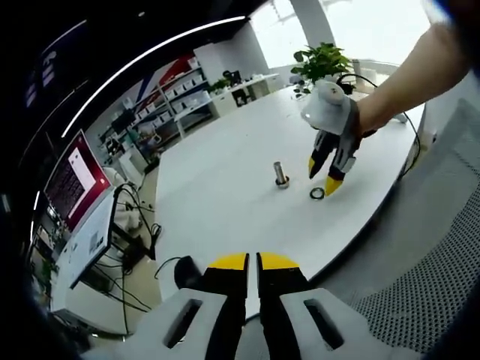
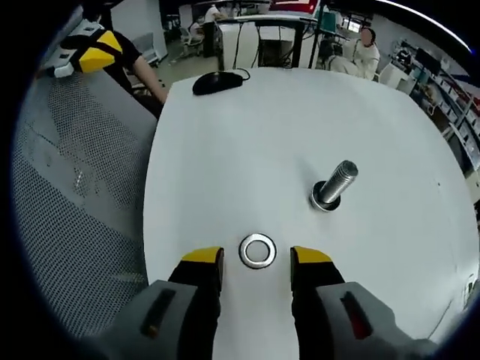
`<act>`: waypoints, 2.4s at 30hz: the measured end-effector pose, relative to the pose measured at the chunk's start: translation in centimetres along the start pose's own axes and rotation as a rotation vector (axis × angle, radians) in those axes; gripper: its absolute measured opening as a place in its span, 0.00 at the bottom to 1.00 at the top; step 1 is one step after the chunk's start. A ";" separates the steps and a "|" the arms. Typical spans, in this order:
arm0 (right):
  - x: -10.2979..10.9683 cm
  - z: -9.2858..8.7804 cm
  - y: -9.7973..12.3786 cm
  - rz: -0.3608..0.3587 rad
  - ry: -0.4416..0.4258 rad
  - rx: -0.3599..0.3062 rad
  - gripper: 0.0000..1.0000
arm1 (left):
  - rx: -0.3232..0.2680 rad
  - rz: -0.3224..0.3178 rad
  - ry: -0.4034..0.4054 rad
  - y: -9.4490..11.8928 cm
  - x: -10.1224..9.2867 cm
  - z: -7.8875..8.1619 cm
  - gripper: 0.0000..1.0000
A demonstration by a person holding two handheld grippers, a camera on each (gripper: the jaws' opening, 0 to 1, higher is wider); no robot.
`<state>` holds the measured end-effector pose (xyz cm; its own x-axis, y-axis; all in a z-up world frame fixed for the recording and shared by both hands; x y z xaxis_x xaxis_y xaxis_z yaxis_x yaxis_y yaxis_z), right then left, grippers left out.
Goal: Place the washer onto the threaded stud by aligning its center hole with the stud, sliding it down to the base, and recovering from edge contact or off-axis alignment until the washer reaches the visible bottom stop.
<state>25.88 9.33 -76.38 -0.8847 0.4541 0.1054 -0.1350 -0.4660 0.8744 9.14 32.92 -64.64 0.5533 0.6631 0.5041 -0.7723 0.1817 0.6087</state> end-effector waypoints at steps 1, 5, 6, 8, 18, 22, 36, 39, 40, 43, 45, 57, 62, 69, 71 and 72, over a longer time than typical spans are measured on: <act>0.0 0.0 -0.2 -0.005 0.008 0.006 0.37 | 0.001 -0.001 -0.001 0.0 0.0 0.0 0.01; -0.4 0.2 -0.8 -0.010 0.015 0.054 0.37 | 0.002 0.001 0.000 0.0 0.0 0.0 0.01; -0.6 0.2 -0.9 -0.011 0.017 0.070 0.37 | 0.002 0.001 0.000 0.0 0.0 0.0 0.01; -0.6 0.1 -1.0 -0.013 0.024 0.137 0.37 | 0.004 -0.001 0.000 0.0 0.0 0.0 0.01; -0.5 0.7 -1.5 0.008 0.081 0.197 0.37 | 0.002 0.003 0.000 0.0 0.0 0.0 0.01; -0.4 1.2 -1.8 -0.008 0.074 0.223 0.36 | 0.004 0.001 -0.002 0.0 0.0 0.0 0.02; -0.3 1.7 -1.8 -0.015 0.053 0.224 0.26 | 0.006 0.000 -0.005 0.0 0.0 0.0 0.02; -0.2 1.7 -1.8 -0.017 0.061 0.231 0.26 | 0.004 0.002 -0.006 0.0 0.0 0.0 0.02; -0.3 1.8 -1.8 -0.017 0.061 0.233 0.26 | 0.004 0.002 -0.005 0.0 0.0 0.0 0.02; -0.2 1.8 -1.8 -0.013 0.062 0.242 0.28 | 0.005 0.001 -0.006 0.0 0.0 0.0 0.02; -0.2 1.8 -1.9 -0.016 0.065 0.242 0.28 | 0.005 0.000 -0.007 0.0 0.0 0.0 0.02; -0.4 1.5 -1.9 -0.017 0.024 0.168 0.29 | 0.000 0.004 -0.006 0.1 0.0 0.0 0.02; -0.3 1.4 -1.8 -0.020 0.029 0.186 0.28 | 0.001 0.003 -0.007 0.1 0.0 0.0 0.02; 0.1 1.6 -1.8 -0.024 0.050 0.204 0.26 | -0.006 0.004 -0.009 0.1 0.0 0.1 0.02; 0.1 1.6 -1.9 -0.023 0.061 0.207 0.25 | -0.005 0.003 -0.009 0.1 0.0 0.1 0.02; 0.1 1.6 -1.9 -0.024 0.053 0.207 0.25 | -0.006 0.003 -0.009 0.1 0.0 0.1 0.02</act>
<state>26.81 11.47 -77.22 -0.9054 0.4198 0.0634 -0.0662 -0.2871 0.9556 9.12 32.87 -64.57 0.5542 0.6568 0.5114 -0.7755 0.1840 0.6040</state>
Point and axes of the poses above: the point that each gripper's makers call its tool centre point, and the gripper's own axes: y roughly backward along the fingers, x roughly to its left, z roughly out of its top, the point moved 10 cm from there along y, roughly backward along the fingers, and after that the axes turned 15 degrees about -y, right-handed, at the moved point
